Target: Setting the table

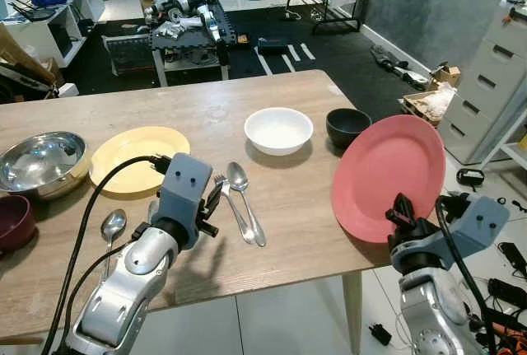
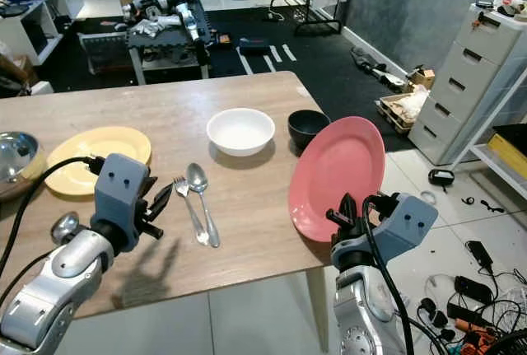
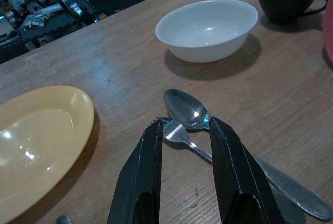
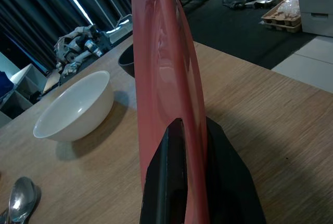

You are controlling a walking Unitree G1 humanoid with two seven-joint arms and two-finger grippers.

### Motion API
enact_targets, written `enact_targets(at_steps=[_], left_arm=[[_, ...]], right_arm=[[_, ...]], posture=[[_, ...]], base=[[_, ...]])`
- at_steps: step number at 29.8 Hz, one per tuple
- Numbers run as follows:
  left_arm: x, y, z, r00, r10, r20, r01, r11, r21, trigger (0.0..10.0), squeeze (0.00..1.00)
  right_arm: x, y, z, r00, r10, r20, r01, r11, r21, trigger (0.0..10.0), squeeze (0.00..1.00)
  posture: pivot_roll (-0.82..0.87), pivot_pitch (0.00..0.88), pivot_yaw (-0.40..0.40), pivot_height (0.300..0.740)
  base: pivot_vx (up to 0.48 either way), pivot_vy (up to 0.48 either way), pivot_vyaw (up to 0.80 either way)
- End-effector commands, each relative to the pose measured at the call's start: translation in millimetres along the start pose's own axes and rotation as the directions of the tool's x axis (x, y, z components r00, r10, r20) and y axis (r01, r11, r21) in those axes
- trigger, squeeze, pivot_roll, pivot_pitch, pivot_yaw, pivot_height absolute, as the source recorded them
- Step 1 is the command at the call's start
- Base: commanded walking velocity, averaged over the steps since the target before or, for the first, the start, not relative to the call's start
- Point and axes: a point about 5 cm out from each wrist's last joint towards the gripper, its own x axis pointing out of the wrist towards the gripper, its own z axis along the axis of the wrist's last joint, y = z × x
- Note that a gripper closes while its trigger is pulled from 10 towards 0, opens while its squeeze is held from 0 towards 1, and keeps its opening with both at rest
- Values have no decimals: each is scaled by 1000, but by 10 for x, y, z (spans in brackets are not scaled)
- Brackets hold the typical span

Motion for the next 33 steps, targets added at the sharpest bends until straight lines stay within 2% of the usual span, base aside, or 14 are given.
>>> enact_targets(at_steps=[1, 33], left_arm=[[-1, 28, -43, 1000, 11, -25, -11, 1000, 1, 10000, 0], [34, 8, -45, 1000, -4, -25, 4, 1000, 23, 10000, 0]], right_arm=[[-1, -10, -44, 1000, -2, -21, 2, 1000, -10, 10000, 0], [23, -31, -81, 999, -12, -35, 12, 1000, -6, 10000, 0]], posture=[[54, 83, 114, 740], [57, 85, 122, 740]], base=[[0, 0, 0], [0, 0, -789]])
